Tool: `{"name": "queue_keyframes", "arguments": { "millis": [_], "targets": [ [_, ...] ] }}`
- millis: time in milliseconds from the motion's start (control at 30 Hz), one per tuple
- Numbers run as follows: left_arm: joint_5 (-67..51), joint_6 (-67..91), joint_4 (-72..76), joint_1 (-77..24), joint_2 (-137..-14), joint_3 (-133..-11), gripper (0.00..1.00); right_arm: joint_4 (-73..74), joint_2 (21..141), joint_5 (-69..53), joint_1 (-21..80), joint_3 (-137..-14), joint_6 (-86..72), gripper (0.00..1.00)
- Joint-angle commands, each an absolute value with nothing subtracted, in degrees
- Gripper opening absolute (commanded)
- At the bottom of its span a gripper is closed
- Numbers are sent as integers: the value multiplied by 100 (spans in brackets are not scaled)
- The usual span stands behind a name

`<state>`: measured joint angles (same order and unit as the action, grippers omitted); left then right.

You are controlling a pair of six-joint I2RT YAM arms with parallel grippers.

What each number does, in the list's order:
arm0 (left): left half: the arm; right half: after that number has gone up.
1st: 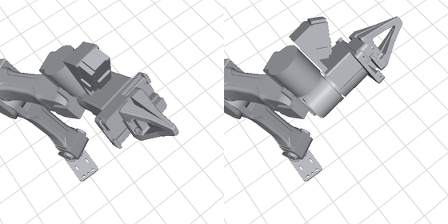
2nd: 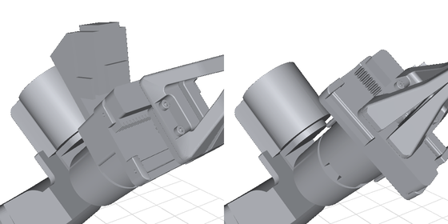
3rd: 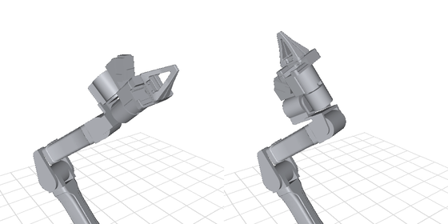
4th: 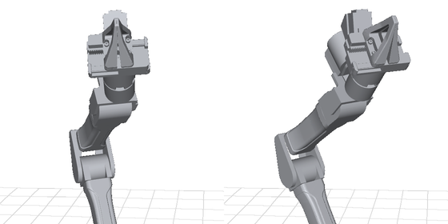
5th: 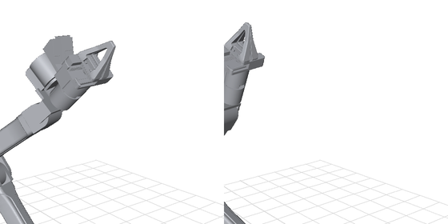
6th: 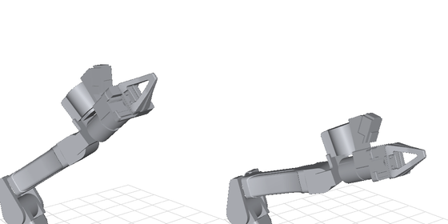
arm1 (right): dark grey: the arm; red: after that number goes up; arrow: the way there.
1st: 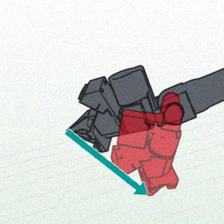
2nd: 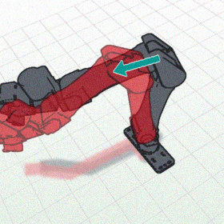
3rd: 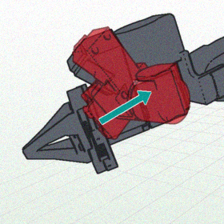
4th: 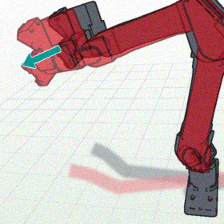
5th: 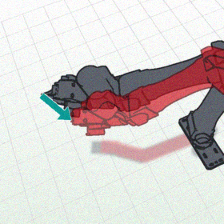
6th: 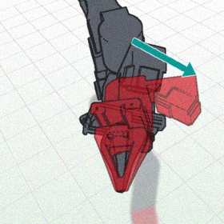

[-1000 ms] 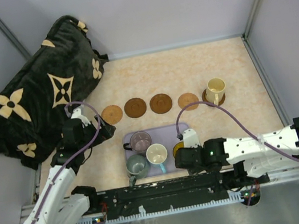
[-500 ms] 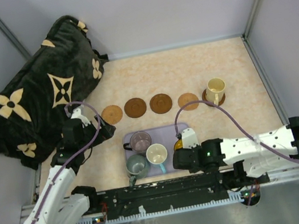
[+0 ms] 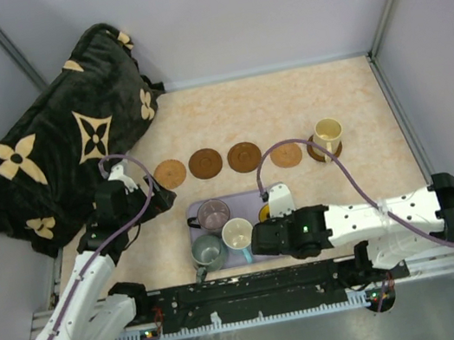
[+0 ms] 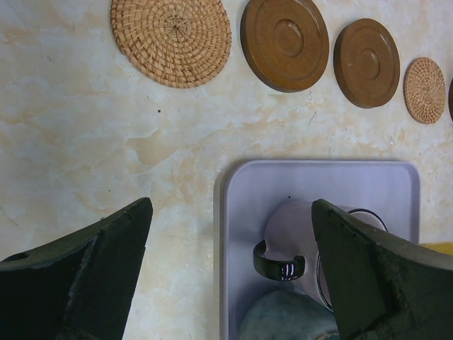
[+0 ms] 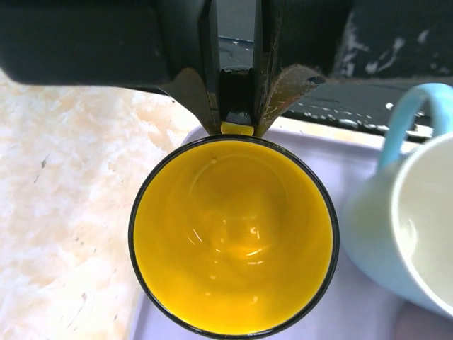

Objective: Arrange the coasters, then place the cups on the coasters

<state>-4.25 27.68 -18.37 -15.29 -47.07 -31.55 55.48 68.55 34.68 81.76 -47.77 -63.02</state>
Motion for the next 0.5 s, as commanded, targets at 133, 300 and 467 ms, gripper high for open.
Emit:
{"name": "queue_keyframes", "arguments": {
  "millis": [133, 300, 467],
  "targets": [
    [-601, 2863, -1597, -1553, -4741, -3089, 100, 5914, 6877, 4996, 7689, -5770, -6618, 0],
    [-602, 2856, -1544, -1551, -4797, -3103, 100, 5047, 6754, 5036, 6903, -5607, -5683, 0],
    [-633, 2863, -1457, -1555, -4895, -3111, 100, 3989, 6768, 5183, 6242, -5472, -4555, 0]
  ]
}}
